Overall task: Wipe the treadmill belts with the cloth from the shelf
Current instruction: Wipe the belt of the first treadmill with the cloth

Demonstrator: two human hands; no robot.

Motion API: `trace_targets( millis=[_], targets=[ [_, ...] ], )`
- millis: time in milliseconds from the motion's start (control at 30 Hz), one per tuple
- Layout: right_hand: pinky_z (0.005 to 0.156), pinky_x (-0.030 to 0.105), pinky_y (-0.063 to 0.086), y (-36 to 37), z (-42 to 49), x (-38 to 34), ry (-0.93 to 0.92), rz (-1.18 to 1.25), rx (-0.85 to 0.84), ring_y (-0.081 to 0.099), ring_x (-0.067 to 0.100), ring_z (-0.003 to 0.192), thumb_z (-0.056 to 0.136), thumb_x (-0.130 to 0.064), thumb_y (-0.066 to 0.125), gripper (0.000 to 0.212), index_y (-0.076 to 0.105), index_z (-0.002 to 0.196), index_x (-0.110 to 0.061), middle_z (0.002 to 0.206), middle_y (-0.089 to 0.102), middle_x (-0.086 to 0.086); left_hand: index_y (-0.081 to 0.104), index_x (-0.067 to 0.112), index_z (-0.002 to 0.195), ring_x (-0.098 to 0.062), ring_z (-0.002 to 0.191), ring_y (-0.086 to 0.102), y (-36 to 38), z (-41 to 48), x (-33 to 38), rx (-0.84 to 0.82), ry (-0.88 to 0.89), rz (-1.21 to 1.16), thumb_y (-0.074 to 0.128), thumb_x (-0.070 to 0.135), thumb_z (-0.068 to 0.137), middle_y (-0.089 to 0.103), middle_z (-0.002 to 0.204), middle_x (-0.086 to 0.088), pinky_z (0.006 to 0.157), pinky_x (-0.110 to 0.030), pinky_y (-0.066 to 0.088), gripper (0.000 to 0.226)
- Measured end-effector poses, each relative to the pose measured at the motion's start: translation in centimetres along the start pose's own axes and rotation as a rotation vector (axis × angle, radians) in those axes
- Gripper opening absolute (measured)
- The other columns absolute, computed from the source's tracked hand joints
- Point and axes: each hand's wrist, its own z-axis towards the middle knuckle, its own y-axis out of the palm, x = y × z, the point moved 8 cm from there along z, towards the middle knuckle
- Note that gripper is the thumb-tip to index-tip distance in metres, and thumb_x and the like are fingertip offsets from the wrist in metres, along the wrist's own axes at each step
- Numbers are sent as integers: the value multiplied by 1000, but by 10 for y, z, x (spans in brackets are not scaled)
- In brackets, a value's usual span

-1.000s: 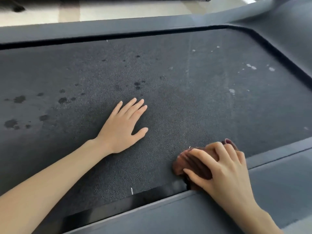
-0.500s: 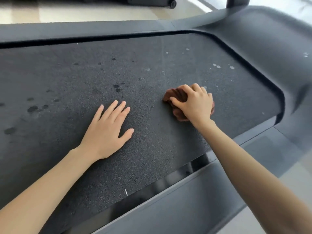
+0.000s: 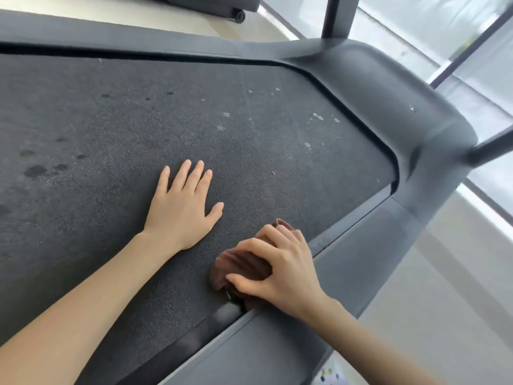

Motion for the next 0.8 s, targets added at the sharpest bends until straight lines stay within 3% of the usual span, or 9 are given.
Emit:
trace_targets(
  millis=[267,433,533,667,800],
  targets=[
    [71,30,40,-8,5,39,-125,-48,-35,55,21,79,72,-58,65,36,67,99,-35,85,58,-4,30,11,147,-24,145,15,0,1,-1,12,9,-21,3,59,81,23,156,-7,115,-48,7,86],
    [70,43,51,-34,20,143,135,-85,30,58,25,81,70,-60,61,42,69,99,-30,84,60,-2,33,8,146,-27,144,17,2,2,2,-10,3,-25,7,59,82,25,155,-10,114,-53,11,86],
    [71,43,51,-35,33,170,245,-144,62,59,27,79,68,-63,56,44,70,94,-30,80,60,0,32,9,146,-31,144,14,1,7,10,-37,-33,-29,7,62,81,23,156,-12,111,-60,10,88],
    [68,34,45,-24,50,170,221,-204,91,58,23,77,67,-64,53,40,69,84,-32,73,57,-4,43,8,141,-32,142,24,4,33,49,-24,32,-26,14,61,84,34,151,-11,109,-62,16,83],
    [65,34,44,-13,84,179,81,-174,114,59,22,73,68,-64,55,39,68,79,-28,70,55,-3,48,5,136,-32,138,32,11,61,68,-13,41,-45,22,58,84,42,146,-13,108,-63,22,79]
  ],
)
